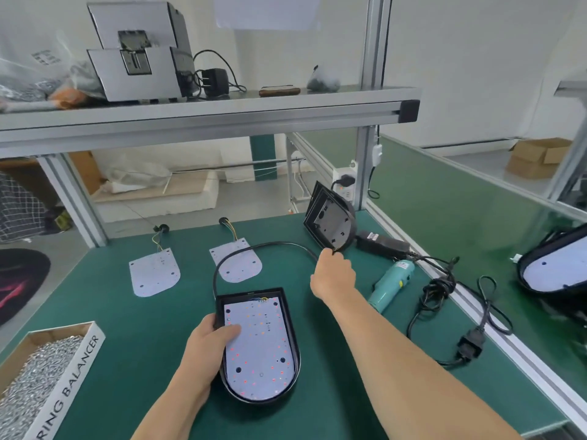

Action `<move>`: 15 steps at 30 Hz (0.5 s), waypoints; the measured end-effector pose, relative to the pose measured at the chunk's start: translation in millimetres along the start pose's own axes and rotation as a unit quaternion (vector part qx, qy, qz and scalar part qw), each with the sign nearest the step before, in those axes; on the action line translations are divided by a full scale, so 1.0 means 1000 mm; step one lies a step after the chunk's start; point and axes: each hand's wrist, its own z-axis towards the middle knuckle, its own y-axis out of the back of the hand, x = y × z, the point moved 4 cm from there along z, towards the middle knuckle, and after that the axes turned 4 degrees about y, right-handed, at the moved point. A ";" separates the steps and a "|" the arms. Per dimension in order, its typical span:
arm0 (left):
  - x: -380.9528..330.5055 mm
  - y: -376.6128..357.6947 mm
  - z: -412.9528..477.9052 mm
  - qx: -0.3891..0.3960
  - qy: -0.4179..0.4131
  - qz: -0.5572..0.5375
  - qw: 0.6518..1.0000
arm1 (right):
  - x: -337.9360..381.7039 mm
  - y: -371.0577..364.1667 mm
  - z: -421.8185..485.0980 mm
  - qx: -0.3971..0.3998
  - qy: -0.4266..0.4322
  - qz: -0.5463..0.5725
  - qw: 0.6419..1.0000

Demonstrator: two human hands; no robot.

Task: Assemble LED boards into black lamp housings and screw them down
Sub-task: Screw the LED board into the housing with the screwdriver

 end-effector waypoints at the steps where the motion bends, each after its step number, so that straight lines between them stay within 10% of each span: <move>1: -0.001 0.000 0.000 0.002 -0.003 0.000 1.000 | 0.000 -0.001 0.001 0.006 -0.008 -0.014 1.000; 7: 0.001 0.002 0.007 0.000 -0.018 -0.025 1.000 | -0.007 0.005 -0.023 0.054 -0.021 0.134 0.989; 11: 0.005 0.002 0.009 -0.029 -0.028 -0.074 0.996 | -0.002 -0.001 -0.077 0.129 -0.034 0.424 0.896; 15: 0.008 0.000 0.003 -0.081 -0.041 -0.139 0.986 | 0.012 -0.006 -0.120 0.191 0.039 0.404 0.894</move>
